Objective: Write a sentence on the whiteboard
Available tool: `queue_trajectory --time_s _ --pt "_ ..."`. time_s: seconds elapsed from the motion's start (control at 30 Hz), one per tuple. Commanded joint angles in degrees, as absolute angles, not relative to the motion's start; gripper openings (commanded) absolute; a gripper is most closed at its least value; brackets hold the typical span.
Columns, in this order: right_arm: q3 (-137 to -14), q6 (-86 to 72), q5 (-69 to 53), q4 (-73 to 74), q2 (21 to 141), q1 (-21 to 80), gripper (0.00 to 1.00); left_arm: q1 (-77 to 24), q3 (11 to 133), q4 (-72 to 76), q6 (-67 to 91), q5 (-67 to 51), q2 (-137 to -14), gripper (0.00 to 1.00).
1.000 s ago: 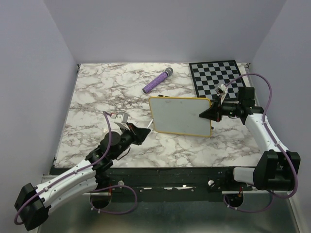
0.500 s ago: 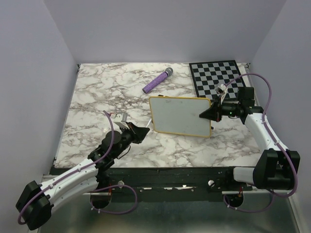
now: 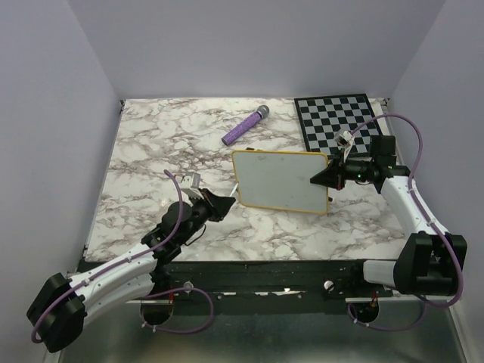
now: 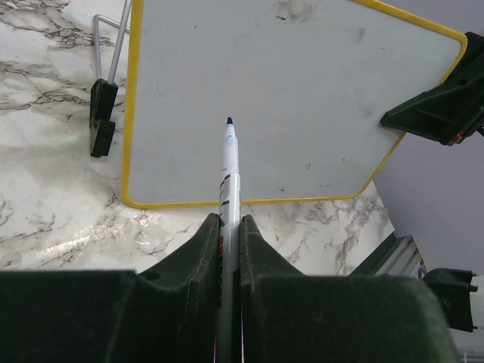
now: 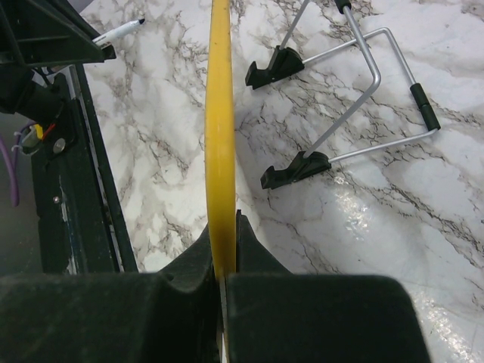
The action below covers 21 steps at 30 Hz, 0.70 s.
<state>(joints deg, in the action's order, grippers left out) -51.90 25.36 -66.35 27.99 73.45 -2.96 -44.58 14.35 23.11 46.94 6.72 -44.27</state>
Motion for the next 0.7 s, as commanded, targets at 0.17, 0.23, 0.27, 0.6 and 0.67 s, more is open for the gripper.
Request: queue_trajectory --time_s 0.17,0.23,0.27,0.6,0.67 --pt "-52.03 25.93 -64.16 28.65 74.71 -3.16 0.01 -44.21 13.98 25.75 48.34 6.5 -42.02 0.0" --pt "-52.03 25.93 -64.07 28.65 74.62 -3.16 0.01 -44.21 13.45 26.01 48.78 6.68 -41.49 0.0" --pt "-52.03 25.93 -64.16 28.65 74.71 -3.16 0.01 -44.21 13.27 26.02 48.87 6.77 -41.4 0.0" --pt "-52.03 25.84 -64.07 28.65 74.53 -3.16 0.01 -44.21 12.66 26.28 49.75 7.03 -41.13 0.0" --pt "-52.03 25.84 -64.07 28.65 74.62 -3.16 0.01 -44.21 12.66 26.37 49.83 6.77 -41.31 0.0"
